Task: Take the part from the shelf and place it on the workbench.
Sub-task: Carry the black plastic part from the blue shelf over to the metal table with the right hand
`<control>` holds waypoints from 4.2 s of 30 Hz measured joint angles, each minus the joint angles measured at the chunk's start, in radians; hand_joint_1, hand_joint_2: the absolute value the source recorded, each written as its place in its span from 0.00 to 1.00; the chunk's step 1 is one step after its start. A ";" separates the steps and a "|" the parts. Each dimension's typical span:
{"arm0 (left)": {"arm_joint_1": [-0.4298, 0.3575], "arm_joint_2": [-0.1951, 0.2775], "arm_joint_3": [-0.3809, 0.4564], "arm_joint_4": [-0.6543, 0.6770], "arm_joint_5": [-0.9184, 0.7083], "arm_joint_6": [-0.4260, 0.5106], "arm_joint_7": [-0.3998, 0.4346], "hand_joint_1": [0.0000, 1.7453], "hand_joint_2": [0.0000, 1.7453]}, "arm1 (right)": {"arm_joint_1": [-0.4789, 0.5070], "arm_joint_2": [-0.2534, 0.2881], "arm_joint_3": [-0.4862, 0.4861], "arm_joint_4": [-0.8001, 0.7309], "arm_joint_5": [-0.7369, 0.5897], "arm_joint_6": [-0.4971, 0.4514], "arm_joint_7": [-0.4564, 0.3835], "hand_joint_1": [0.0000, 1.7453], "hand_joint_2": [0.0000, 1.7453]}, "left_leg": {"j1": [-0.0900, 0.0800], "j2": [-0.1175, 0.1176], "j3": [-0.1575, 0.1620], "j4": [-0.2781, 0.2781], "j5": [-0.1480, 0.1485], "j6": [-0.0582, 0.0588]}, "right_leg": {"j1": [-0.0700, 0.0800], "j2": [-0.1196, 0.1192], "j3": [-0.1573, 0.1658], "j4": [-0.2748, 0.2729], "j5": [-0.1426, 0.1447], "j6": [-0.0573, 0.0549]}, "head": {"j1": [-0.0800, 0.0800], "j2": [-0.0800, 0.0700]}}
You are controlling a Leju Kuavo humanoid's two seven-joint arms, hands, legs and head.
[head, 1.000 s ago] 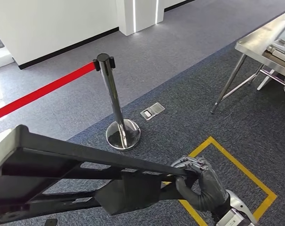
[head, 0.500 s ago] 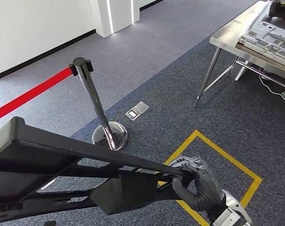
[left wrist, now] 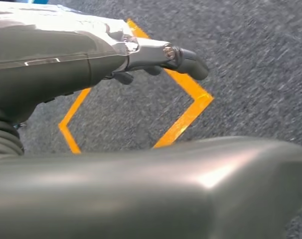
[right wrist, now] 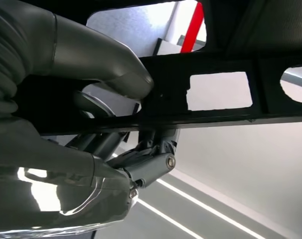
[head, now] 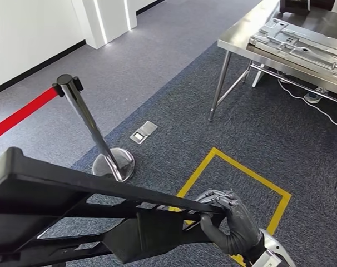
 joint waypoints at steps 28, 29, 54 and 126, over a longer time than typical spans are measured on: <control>0.001 0.006 0.001 0.000 -0.003 -0.014 -0.006 0.00 1.00 | -0.011 0.004 0.006 0.002 -0.013 0.004 0.011 1.00 1.00 | 0.002 -0.011 0.004 -0.004 0.000 0.013 | -0.006 -0.017 -0.008 0.020 0.006 0.023 | 0.000 0.000; 0.001 0.006 0.001 0.000 -0.003 -0.014 -0.007 0.00 1.00 | -0.010 0.004 0.006 0.002 -0.014 0.004 0.012 1.00 1.00 | -0.001 -0.005 0.006 -0.003 -0.002 0.008 | -0.003 -0.025 0.000 0.000 0.008 0.015 | 0.000 0.000; 0.013 0.009 -0.001 0.000 -0.018 -0.027 0.024 0.00 1.00 | 0.049 0.012 0.011 -0.021 -0.013 -0.044 0.035 1.00 1.00 | 0.007 -0.046 -0.007 -0.001 0.012 0.027 | -0.009 0.038 -0.132 0.278 -0.117 0.025 | 0.000 0.000; -0.002 0.013 0.036 0.000 0.036 -0.077 -0.005 0.00 1.00 | 0.043 0.013 0.010 -0.026 0.039 -0.059 0.019 1.00 1.00 | 0.042 -0.062 0.009 0.018 -0.018 -0.041 | -0.032 0.034 0.002 0.022 -0.016 0.005 | 0.002 0.000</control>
